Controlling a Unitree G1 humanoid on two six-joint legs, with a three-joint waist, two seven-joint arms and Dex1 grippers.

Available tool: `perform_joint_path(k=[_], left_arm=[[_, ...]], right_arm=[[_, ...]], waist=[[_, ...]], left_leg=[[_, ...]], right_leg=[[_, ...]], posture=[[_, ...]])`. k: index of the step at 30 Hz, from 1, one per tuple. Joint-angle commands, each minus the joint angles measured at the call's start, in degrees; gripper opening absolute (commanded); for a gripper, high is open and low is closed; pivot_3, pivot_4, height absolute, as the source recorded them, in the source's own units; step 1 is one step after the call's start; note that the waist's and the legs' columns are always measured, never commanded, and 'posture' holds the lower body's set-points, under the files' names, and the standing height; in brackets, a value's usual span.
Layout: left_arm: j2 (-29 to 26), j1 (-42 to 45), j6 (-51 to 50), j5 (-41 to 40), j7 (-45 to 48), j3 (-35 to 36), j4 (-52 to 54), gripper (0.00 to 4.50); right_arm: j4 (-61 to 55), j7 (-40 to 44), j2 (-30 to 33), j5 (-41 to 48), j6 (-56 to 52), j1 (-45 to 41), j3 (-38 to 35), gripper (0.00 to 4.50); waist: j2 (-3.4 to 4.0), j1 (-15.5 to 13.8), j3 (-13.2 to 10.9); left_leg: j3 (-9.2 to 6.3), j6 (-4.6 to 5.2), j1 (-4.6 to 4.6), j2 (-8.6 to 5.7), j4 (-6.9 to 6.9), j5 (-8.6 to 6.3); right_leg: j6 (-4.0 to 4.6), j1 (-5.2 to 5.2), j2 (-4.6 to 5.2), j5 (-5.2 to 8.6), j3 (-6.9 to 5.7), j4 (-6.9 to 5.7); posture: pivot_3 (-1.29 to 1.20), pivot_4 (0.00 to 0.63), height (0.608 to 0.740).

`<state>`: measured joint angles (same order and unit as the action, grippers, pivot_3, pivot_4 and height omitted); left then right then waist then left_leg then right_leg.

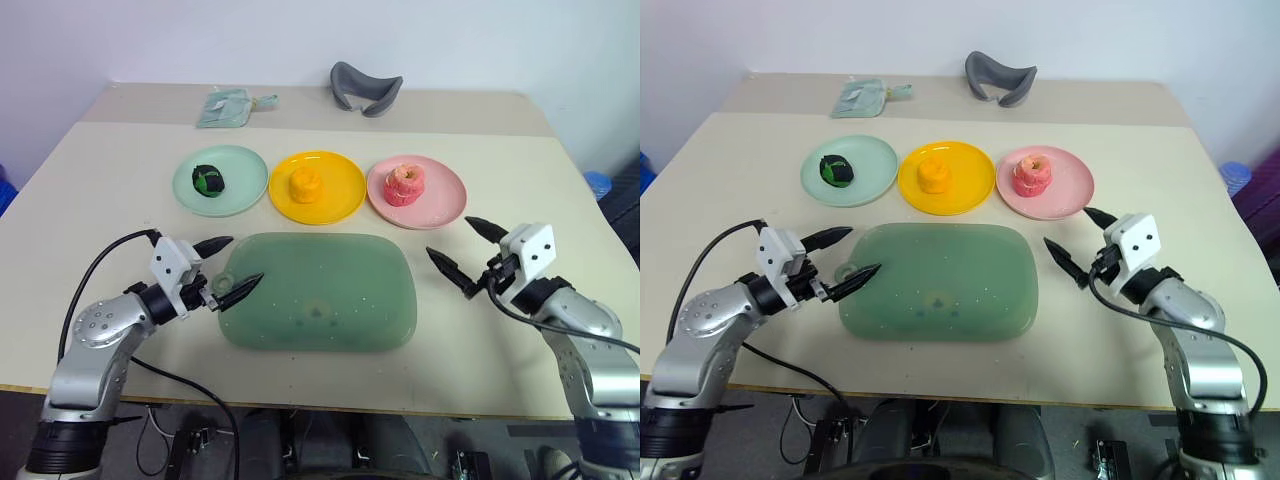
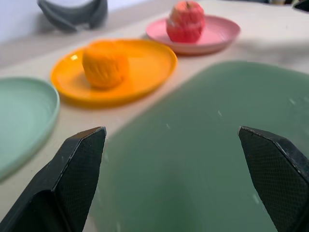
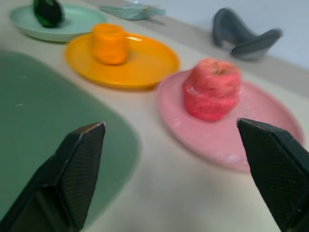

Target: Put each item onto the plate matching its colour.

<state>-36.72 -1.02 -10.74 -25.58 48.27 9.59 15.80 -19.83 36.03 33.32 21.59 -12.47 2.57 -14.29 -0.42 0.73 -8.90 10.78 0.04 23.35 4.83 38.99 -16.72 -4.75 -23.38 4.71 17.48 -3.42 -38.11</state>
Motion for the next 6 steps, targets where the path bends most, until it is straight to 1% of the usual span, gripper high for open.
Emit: perform_joint_path(k=[1,4,6], left_arm=[[-1.9,-1.6,-0.6,-3.1,1.6,4.3,3.3,4.5],[-2.7,-3.2,-1.3,-3.7,2.1,5.3,4.1,4.5],[-3.3,-4.0,-3.5,-4.4,2.0,5.3,5.0,4.5]], right_arm=[[-6.1,-2.2,-1.3,2.0,-1.2,2.4,-2.2,4.45],[-7.5,-2.1,-1.4,1.8,-1.2,4.3,-2.1,4.45],[-7.5,-1.9,-1.4,1.9,-0.9,5.0,-2.0,4.45]], waist=[[0.0,0.0,0.0],[0.0,0.0,0.0],[0.0,0.0,0.0]], left_leg=[[-0.01,0.0,0.0,0.0,0.0,0.0],[-0.02,0.01,0.0,-0.01,0.0,-0.01],[-0.03,0.02,0.0,-0.02,0.0,-0.01]], right_leg=[[0.0,0.0,0.0,0.0,0.0,0.0],[0.0,0.01,0.0,0.0,0.0,0.01],[0.0,0.01,0.0,0.0,0.0,0.02]], posture=[[0.0,0.15,0.74],[0.0,0.15,0.74],[0.0,0.15,0.74]])
